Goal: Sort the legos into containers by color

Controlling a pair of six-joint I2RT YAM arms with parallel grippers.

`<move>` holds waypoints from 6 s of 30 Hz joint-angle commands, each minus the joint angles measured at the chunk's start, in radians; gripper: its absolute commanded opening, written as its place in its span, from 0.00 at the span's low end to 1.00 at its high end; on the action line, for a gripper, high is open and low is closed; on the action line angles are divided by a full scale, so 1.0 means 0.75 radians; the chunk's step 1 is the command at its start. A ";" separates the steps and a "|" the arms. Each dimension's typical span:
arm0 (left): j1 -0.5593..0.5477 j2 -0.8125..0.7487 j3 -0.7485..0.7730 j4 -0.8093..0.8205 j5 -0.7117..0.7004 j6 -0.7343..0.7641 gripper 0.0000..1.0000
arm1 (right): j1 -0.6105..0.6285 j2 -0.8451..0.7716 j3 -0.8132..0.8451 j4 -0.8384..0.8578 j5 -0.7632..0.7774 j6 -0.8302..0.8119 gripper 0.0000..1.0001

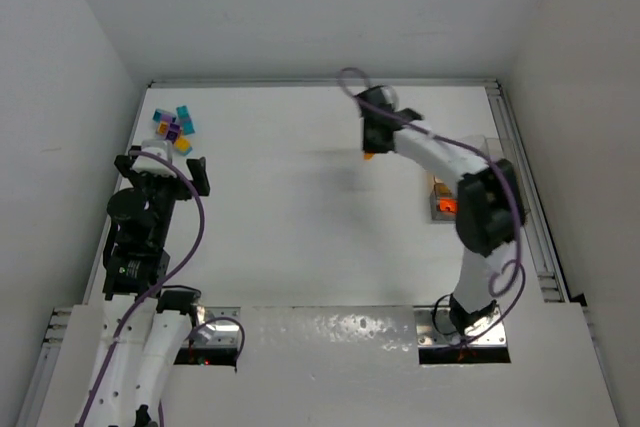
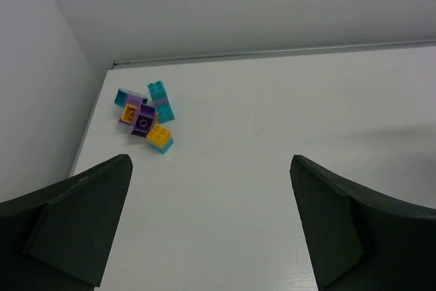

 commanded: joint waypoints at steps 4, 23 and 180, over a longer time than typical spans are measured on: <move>0.004 -0.043 -0.010 0.050 -0.022 0.009 1.00 | -0.574 -0.451 -0.411 0.116 0.116 0.095 0.00; 0.006 -0.006 0.004 0.050 -0.022 0.021 1.00 | -0.763 -0.252 -0.402 0.104 0.110 0.103 0.19; -0.264 1.448 1.322 -0.744 1.135 0.129 0.00 | 0.319 -0.584 -0.620 1.312 -0.690 -0.909 0.54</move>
